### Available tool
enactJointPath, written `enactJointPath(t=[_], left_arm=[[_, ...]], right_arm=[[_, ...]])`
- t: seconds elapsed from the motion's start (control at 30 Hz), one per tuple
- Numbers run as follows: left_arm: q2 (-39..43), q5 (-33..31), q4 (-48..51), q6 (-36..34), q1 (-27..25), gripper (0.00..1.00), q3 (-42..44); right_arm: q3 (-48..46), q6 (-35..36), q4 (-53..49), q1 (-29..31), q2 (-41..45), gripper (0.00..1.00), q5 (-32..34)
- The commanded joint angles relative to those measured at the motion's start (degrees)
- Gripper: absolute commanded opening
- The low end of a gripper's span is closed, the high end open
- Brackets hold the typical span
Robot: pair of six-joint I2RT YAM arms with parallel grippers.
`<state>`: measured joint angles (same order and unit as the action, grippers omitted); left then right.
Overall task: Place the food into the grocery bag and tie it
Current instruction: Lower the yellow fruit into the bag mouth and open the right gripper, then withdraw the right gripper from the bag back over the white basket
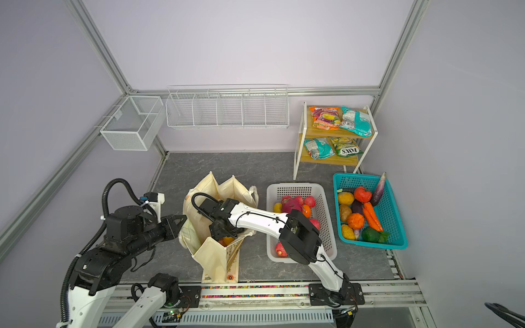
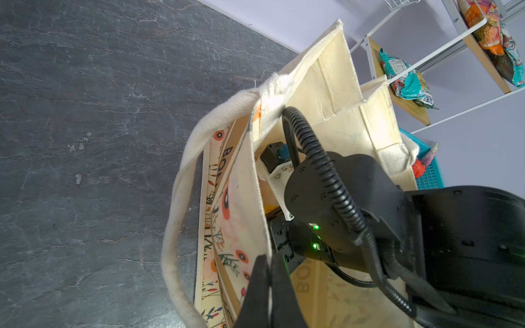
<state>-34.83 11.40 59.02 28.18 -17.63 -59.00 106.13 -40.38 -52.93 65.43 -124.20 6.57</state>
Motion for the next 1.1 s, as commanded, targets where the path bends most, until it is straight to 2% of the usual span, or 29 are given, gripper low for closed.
enactJointPath(t=[0.0,0.2,0.4,0.43,0.73,0.83,0.97,1.07], left_arm=[[0.2,-0.2,-0.6,-0.8,0.0,0.0,0.2],[0.9,-0.1,-0.8,-0.9,0.0,0.0,1.6],[0.3,0.6,-0.3,-1.0,0.0,0.0,2.4],[0.3,0.5,-0.1,-1.1,0.0,0.0,2.3],[-0.5,-0.8,3.1,-2.0,0.0,0.0,1.1],[-0.7,-1.4,4.4,-2.8,0.0,0.0,0.7],[-1.5,-1.3,4.9,-3.1,0.0,0.0,1.4],[-1.4,-0.7,4.4,-3.0,0.0,0.0,2.4]], right_arm=[[0.5,0.5,-3.5,-0.2,0.7,0.91,2.1],[2.8,0.4,-5.3,0.2,3.4,1.0,4.0],[7.1,1.7,-8.8,1.1,8.8,0.93,9.4],[8.1,2.0,-9.5,1.0,9.7,0.88,10.2],[15.5,5.0,-12.3,2.2,22.0,0.88,15.6],[11.5,5.7,-11.2,2.6,29.0,0.88,18.0],[-1.5,4.7,-5.1,2.6,41.8,0.88,20.5],[-9.1,3.0,-4.3,2.5,49.5,0.88,23.7]])
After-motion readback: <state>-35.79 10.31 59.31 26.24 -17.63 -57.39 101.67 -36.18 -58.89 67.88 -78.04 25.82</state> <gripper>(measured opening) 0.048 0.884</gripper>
